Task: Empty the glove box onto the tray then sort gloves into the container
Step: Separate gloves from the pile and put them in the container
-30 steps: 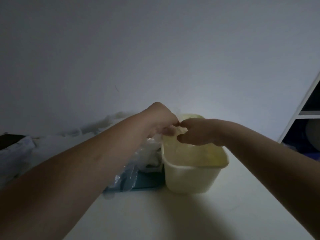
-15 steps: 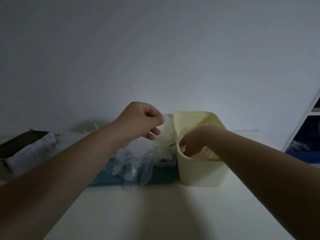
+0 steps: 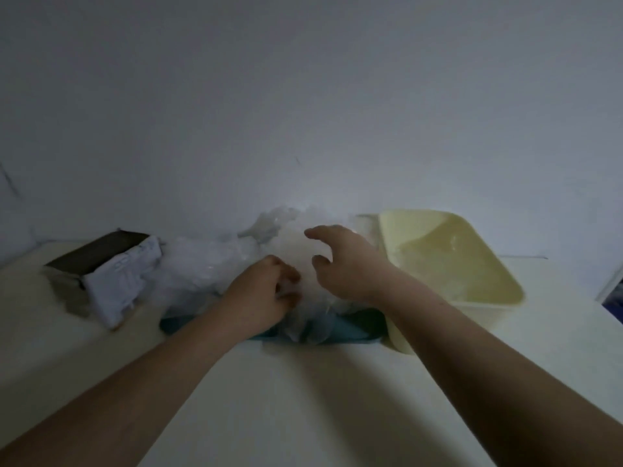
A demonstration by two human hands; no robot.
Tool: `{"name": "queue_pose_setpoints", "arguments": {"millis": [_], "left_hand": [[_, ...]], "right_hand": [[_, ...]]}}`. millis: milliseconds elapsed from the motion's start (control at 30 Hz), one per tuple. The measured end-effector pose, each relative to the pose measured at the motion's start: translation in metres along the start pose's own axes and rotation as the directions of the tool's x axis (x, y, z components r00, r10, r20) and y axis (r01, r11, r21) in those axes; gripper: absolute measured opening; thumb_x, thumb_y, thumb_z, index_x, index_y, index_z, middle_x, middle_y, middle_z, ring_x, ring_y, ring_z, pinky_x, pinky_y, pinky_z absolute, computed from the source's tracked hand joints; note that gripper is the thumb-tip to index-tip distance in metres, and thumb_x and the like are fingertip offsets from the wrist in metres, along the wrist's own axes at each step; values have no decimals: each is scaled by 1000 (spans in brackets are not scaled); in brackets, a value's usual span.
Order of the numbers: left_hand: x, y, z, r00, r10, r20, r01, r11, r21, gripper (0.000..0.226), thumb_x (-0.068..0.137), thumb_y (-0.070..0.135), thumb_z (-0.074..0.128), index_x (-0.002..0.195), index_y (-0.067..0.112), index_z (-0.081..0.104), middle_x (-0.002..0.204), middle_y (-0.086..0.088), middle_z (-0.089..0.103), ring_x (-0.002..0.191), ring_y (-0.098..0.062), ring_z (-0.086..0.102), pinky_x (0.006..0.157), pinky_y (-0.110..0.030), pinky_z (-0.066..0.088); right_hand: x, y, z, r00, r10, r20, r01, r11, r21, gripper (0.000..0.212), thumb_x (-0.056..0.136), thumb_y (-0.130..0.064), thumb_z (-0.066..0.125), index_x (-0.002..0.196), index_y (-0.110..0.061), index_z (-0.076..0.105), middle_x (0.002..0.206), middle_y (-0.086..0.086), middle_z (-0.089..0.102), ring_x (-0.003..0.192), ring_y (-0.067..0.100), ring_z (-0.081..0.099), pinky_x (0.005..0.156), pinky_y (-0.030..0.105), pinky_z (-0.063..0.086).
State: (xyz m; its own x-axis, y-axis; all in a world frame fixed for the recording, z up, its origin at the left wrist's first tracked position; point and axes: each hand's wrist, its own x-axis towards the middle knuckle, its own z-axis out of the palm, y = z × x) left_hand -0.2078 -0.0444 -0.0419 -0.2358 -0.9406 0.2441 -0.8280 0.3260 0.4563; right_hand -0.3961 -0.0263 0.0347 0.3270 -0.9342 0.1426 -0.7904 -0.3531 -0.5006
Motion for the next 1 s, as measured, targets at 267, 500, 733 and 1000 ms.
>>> {"name": "queue_pose_setpoints", "arguments": {"millis": [267, 500, 733, 1000], "left_hand": [[-15, -41, 1, 993, 38, -113, -44, 998, -51, 14, 89, 17, 74, 83, 30, 71, 83, 13, 62, 76, -6, 61, 76, -39, 57], [-23, -38, 14, 1000, -2, -4, 1, 989, -147, 23, 77, 53, 78, 77, 37, 62, 81, 16, 62, 73, 2, 60, 62, -28, 50], [-20, -41, 14, 998, -66, 4, 65, 970, -233, 18, 95, 27, 65, 110, 33, 75, 104, 17, 74, 95, -3, 67, 88, -28, 56], [-14, -33, -9, 965, -142, -218, 58, 935, -351, 14, 95, 25, 68, 83, 32, 68, 79, 12, 66, 75, -4, 63, 70, -32, 56]], "right_hand": [[23, 28, 77, 997, 74, 22, -74, 997, -1, 74, 95, -40, 67, 159, -27, 31, 171, 3, 4, 158, 23, 0, 126, 38, 12], [40, 25, 64, 982, 141, -125, -135, 989, 54, 58, 84, -35, 82, 137, -20, 63, 150, 2, 47, 137, 24, 47, 112, 27, 34], [45, 0, 40, 968, 77, -239, -77, 997, 11, 50, 81, -53, 81, 124, -31, 69, 118, -6, 62, 104, 10, 59, 86, 25, 45], [37, -9, 40, 994, -84, 65, 70, 979, 191, 18, 87, -45, 78, 101, -34, 75, 69, 1, 71, 58, 17, 64, 59, 35, 55]]}}
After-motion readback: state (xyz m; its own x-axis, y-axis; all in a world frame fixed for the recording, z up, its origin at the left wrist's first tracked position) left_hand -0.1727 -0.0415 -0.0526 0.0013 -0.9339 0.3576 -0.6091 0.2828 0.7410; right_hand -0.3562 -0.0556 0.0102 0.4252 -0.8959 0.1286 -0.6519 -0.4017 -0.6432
